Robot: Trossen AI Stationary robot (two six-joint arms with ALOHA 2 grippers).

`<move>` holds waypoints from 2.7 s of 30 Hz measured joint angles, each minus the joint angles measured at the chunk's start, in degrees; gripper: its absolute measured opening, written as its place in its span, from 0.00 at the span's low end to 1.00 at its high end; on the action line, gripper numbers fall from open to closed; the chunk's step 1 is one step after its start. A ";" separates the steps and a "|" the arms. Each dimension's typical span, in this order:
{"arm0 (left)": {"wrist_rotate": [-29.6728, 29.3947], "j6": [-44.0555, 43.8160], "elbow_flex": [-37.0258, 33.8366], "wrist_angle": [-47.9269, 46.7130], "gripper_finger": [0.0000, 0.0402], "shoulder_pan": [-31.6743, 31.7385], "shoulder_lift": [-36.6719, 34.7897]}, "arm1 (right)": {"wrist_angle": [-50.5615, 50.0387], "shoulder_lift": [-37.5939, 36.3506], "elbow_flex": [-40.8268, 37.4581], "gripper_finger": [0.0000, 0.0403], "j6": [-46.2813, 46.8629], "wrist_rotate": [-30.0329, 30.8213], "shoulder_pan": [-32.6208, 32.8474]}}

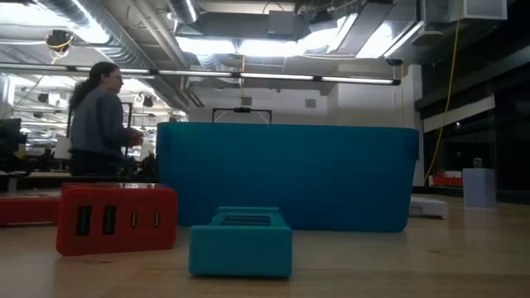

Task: Pick & Place Office items
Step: Put the light blue charger adapter into the blue bin

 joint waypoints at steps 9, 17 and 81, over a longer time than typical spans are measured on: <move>2.11 8.49 0.00 2.42 0.73 2.09 7.22 | 0.35 -0.13 0.00 0.86 0.24 -0.35 0.00; 3.88 11.42 0.00 3.74 0.74 2.04 11.14 | 1.19 -0.11 0.00 0.86 0.27 -1.66 0.00; 5.04 109.13 2.52 23.07 0.59 49.21 5.22 | 6.17 -0.02 0.00 0.86 -5.27 0.12 0.00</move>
